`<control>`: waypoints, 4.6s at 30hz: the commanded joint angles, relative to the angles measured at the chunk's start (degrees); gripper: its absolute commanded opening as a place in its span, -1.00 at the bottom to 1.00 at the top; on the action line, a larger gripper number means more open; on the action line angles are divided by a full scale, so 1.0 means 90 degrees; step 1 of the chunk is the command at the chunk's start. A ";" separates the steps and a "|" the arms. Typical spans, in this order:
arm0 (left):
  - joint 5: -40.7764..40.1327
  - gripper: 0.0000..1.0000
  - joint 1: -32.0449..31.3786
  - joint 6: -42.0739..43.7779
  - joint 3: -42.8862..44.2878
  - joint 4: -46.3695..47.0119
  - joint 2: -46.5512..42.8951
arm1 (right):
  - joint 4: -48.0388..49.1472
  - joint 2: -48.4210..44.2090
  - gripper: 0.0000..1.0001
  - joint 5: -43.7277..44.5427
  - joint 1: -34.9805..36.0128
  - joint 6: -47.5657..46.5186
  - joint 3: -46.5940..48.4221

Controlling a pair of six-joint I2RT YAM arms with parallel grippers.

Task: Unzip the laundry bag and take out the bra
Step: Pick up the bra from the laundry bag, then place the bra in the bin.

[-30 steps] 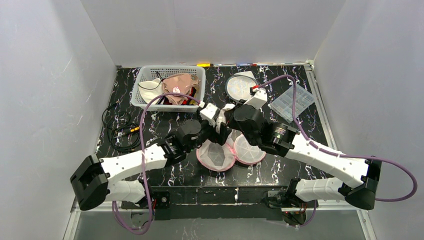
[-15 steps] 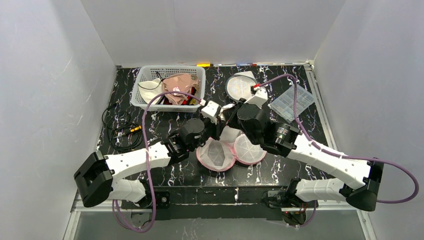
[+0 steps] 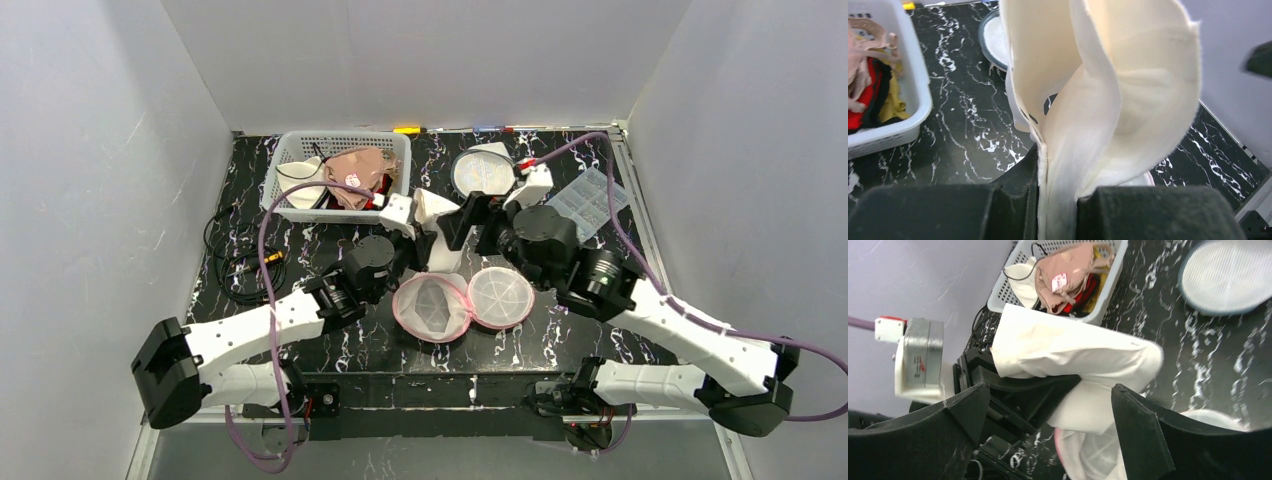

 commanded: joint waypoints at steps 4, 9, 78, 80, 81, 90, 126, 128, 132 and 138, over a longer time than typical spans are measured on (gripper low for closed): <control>0.0115 -1.00 0.0662 -0.1062 0.1288 -0.2196 -0.0338 | 0.0220 -0.1745 0.97 0.0317 0.0013 -0.2443 -0.0560; 0.2160 -1.00 0.2375 -0.2255 0.2674 -0.4104 0.0388 | 0.0627 -0.3009 0.97 0.0216 0.0008 -0.2773 -0.1817; 0.3376 0.43 0.6906 -0.1390 0.4022 -0.4765 0.2757 | 0.0660 -0.3420 0.97 0.0275 0.0004 -0.1325 -0.4494; 0.3370 0.44 0.6900 -0.1440 0.3984 -0.4790 0.2501 | 0.0707 -0.3422 0.97 0.0251 0.0005 -0.1352 -0.4509; 0.3405 0.44 0.6901 -0.1487 0.3976 -0.4795 0.2383 | 0.0709 -0.3416 0.97 0.0237 0.0007 -0.1350 -0.4505; 0.4523 -0.57 0.6787 -0.1899 0.4450 -0.4357 0.3300 | 0.0739 -0.3337 0.97 0.0091 0.0013 -0.1292 -0.4478; 0.3544 0.34 0.3112 -0.2210 0.0803 -0.5270 -0.1110 | -0.0463 -0.1354 0.92 -0.0011 -0.1342 0.0055 -0.3865; 0.3270 0.35 0.2575 -0.2237 0.0537 -0.5395 -0.1232 | -0.0541 -0.1459 0.91 0.0027 -0.1505 0.0256 -0.4031; 0.2881 0.42 0.2140 -0.2380 0.0006 -0.5435 -0.1299 | -0.0695 -0.1509 0.91 0.0064 -0.1790 0.0738 -0.4387; 0.3045 0.44 0.2113 -0.2730 -0.0761 -0.4636 -0.1245 | -0.0583 -0.1448 0.84 0.0062 -0.2013 0.1225 -0.4805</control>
